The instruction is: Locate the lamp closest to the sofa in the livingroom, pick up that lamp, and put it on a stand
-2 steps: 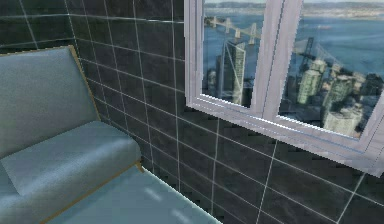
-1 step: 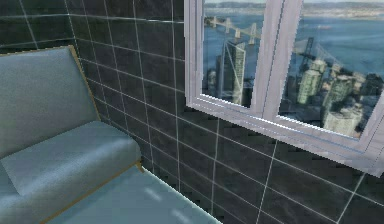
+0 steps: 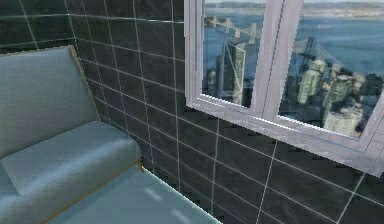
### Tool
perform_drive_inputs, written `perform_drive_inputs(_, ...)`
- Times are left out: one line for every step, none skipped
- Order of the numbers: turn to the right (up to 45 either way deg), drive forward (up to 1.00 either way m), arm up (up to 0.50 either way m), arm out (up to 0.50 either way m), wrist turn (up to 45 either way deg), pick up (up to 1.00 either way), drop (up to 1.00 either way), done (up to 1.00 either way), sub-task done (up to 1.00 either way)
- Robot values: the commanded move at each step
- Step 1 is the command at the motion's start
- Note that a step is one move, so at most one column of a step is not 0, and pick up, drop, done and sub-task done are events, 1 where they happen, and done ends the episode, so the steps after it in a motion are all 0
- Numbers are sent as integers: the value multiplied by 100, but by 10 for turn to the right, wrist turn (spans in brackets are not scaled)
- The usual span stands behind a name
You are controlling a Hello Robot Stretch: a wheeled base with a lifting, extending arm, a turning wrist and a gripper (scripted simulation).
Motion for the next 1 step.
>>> perform_drive_inputs(0,0,0,-46,0,0,0,0,0)
